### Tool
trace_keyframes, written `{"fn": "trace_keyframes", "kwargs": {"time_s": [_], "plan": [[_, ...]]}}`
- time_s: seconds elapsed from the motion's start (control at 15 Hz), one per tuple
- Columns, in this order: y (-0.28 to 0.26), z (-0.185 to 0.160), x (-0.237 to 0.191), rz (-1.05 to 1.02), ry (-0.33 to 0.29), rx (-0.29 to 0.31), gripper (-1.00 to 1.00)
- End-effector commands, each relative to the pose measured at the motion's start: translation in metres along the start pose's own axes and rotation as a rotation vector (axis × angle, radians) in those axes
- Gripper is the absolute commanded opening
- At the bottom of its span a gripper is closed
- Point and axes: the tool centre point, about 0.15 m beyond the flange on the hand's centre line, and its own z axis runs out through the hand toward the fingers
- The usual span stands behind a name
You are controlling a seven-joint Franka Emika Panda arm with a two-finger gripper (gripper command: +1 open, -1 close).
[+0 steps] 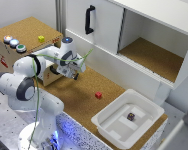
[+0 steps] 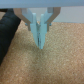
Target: Close the drawer
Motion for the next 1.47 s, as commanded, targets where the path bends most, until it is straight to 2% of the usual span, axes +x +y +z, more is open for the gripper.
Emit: {"fn": "trace_keyframes", "kwargs": {"time_s": [0.0, 0.53, 1.4], "plan": [[-0.038, 0.002, 0.031, 0.013, -0.142, -0.023, -1.00], [-0.103, 0.010, 0.041, -0.030, -0.123, 0.022, -1.00], [-0.194, 0.013, 0.054, -0.103, -0.049, 0.092, -1.00]]}}
